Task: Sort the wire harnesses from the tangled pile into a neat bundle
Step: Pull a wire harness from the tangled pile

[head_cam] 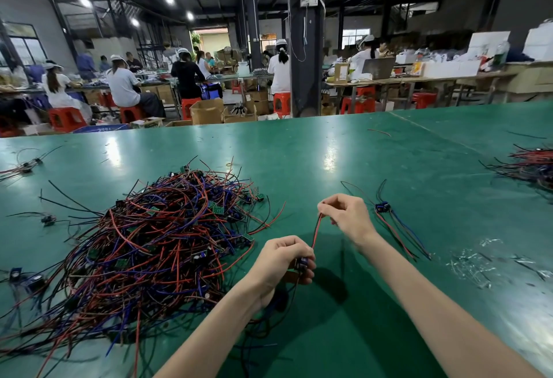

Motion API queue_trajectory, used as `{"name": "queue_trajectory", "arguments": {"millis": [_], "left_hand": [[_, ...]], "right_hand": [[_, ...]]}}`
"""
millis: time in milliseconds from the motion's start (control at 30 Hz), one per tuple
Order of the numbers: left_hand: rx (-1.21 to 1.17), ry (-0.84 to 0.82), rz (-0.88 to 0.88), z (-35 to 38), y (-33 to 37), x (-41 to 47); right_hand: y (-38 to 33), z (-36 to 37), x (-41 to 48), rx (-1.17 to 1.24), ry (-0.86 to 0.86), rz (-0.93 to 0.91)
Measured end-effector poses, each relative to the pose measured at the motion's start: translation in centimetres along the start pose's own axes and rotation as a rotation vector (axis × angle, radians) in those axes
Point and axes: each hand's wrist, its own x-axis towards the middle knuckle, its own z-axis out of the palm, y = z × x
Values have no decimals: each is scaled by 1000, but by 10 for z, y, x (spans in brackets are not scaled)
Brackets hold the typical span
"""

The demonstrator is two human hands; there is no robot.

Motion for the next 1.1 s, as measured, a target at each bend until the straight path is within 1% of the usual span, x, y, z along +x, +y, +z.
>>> {"name": "queue_trajectory", "arguments": {"millis": [67,100,133,200,267,467,667,767,800,900,967,1033,1100], "left_hand": [[-4,7,-10,-1,0,0],[-6,11,-16,-2,-1,0],[-8,14,-22,-3,-1,0],[-20,17,-34,-3,-1,0],[-35,16,-48,-3,-1,1],[-53,8,-62,-3,0,0],[-43,44,-40,-9,5,1],[-54,64,-22,-10,7,1],[-61,72,-15,-10,7,1],[-86,109,12,-12,8,1],[-94,137,30,-14,9,3],[-86,169,52,-15,10,3],[-63,210,62,-15,10,4]], "right_hand": [[-3,-3,2,322,2,188],[-5,-4,2,435,3,263],[-6,-5,3,505,-1,320],[-6,-6,3,571,-29,400],[-6,-7,2,569,-49,438],[-3,-7,2,502,-23,413],[-4,-6,5,540,-40,434],[-8,-4,5,532,-86,420],[-10,-4,4,499,-108,422],[-17,-5,-4,300,-157,465],[-20,-6,-14,260,-166,479],[-25,-6,-29,272,-194,453],[-33,-1,-48,258,-290,379]]}}
